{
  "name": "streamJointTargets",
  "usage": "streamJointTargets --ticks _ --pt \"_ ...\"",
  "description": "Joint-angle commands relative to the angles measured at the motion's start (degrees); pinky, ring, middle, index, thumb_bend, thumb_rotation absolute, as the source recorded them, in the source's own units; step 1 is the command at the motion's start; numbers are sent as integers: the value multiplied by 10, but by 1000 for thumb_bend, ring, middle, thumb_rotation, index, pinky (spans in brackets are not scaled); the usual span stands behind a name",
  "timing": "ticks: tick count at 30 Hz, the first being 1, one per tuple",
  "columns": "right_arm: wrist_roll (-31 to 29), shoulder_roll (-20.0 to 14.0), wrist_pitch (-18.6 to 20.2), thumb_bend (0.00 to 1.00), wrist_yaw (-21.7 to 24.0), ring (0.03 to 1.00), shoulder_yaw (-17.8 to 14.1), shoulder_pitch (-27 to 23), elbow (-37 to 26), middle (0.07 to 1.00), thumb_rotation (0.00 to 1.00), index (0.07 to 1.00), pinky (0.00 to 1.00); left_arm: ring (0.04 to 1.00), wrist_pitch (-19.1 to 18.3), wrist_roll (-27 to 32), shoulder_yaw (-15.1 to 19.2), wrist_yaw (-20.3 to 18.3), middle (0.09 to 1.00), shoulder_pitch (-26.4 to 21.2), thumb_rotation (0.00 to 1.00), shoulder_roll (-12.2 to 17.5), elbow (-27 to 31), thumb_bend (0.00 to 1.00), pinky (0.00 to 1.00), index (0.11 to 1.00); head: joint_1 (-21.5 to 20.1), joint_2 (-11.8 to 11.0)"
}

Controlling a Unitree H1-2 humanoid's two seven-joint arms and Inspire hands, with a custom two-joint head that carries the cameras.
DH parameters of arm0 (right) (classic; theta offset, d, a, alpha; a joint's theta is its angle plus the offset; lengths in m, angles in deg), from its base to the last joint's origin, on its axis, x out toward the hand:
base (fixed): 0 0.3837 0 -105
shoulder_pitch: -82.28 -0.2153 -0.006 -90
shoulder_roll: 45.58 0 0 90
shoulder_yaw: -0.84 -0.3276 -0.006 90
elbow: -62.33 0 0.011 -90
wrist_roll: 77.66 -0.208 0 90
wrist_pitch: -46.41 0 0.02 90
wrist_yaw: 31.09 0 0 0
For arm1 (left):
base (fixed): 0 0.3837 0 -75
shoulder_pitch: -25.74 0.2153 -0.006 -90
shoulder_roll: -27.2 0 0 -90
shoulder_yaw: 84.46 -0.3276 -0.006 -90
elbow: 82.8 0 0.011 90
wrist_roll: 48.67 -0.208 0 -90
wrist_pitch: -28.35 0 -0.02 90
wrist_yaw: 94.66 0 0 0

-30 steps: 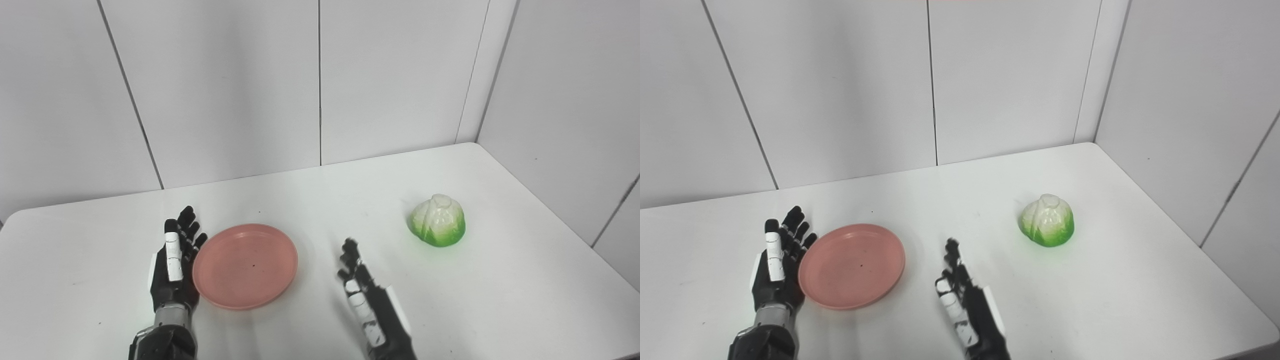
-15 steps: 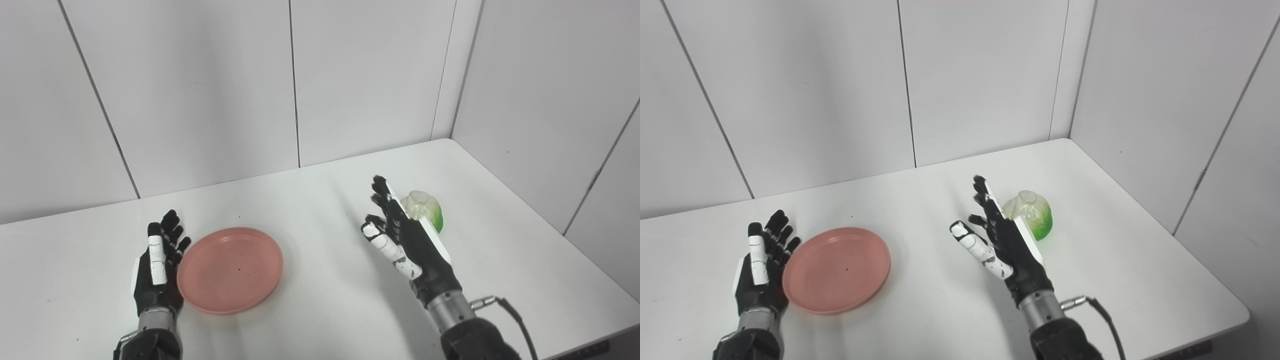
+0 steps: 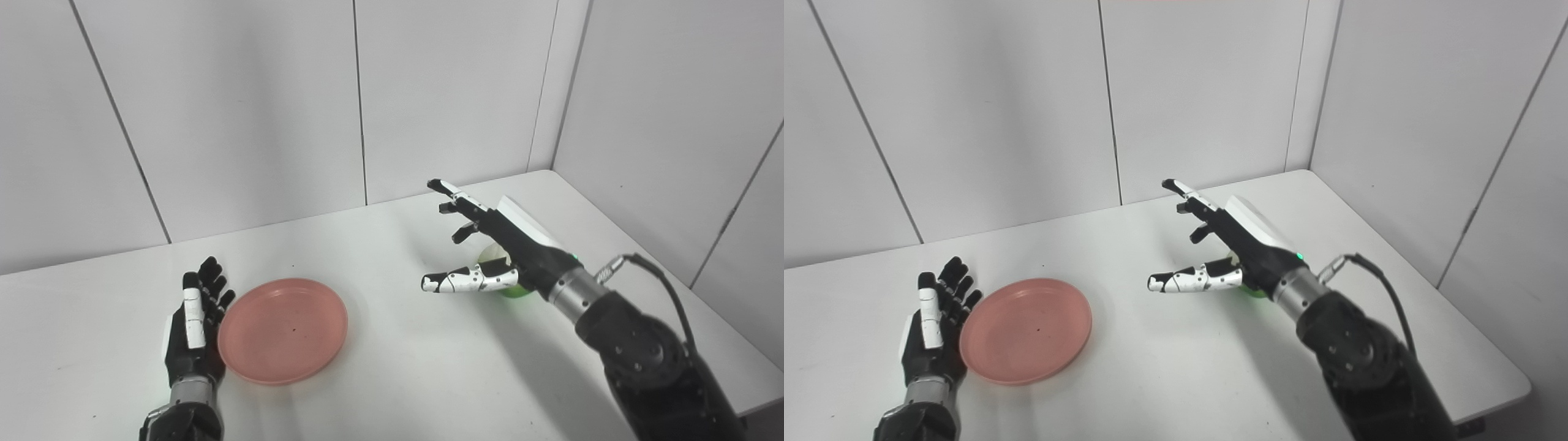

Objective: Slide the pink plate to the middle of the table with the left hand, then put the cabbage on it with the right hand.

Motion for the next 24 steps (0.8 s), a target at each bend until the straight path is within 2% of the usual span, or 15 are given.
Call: streamJointTargets --ticks 1,4,7,10,12,16,24 --pt "34 -44 -3 1000 55 923 -7 -50 5 976 526 969 753 957 9 0 -3 -6 939 -7 895 -1 -8 953 912 862 1 -1" --pt "68 -86 -3 1000 119 950 13 -87 28 991 523 970 750 948 10 1 -2 -5 933 -8 893 0 -9 960 910 861 2 0" --pt "96 -121 -3 1000 160 947 40 -117 49 993 512 962 734 947 8 2 -1 -5 932 -8 894 -1 -7 958 911 863 2 0" --pt "113 -168 -15 1000 201 982 89 -159 94 1000 510 956 742 945 5 2 -1 -5 931 -7 896 -1 -4 955 916 866 4 0" --pt "115 -187 -28 1000 217 990 110 -181 119 1000 505 950 758 946 3 2 -2 -5 931 -6 898 -1 0 950 918 867 6 1" --pt "124 -205 -41 1000 242 985 146 -218 166 998 484 938 794 951 0 4 -2 -8 934 -3 889 -1 5 953 926 872 7 4" --pt "149 -206 -51 1000 271 976 194 -263 237 1000 413 945 761 947 -1 2 -3 -6 931 -2 888 0 6 950 926 877 9 5"
